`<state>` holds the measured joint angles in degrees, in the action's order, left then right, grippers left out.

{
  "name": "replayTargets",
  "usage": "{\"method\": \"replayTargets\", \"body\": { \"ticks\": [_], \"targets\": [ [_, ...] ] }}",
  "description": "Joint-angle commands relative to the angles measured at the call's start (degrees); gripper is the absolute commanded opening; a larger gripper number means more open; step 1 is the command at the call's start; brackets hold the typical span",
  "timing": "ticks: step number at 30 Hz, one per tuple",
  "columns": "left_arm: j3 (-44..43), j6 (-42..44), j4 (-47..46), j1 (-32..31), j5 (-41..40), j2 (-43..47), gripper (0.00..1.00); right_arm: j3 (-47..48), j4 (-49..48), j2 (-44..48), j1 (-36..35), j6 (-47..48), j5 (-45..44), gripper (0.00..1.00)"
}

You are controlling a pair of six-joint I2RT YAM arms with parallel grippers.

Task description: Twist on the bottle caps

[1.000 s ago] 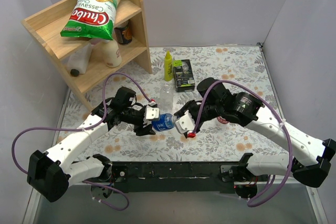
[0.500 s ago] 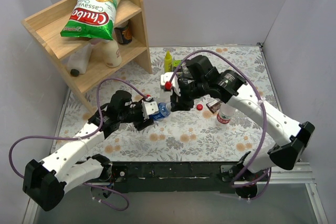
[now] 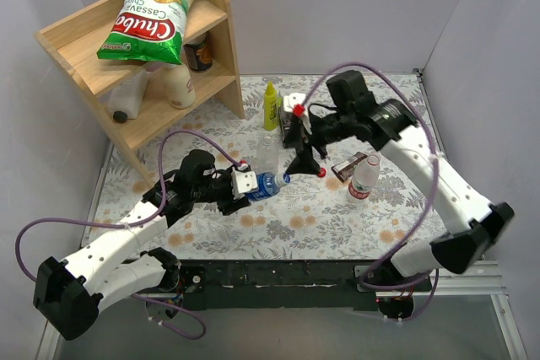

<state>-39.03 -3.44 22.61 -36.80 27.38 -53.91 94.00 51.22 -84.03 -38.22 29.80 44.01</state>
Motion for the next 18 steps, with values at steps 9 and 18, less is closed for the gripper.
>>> {"method": "replayTargets", "body": {
  "ticks": [9,18],
  "targets": [
    [-4.83,6.69,9.73,-0.29,13.23,-1.72,0.00,-19.81,-2.26,22.15,-14.77,42.18,-13.50,0.83],
    [-5.36,7.49,10.52,-0.29,14.46,-1.55,0.00,-19.82,-4.99,20.13,-18.03,43.24,-15.18,0.69]
  ]
}}
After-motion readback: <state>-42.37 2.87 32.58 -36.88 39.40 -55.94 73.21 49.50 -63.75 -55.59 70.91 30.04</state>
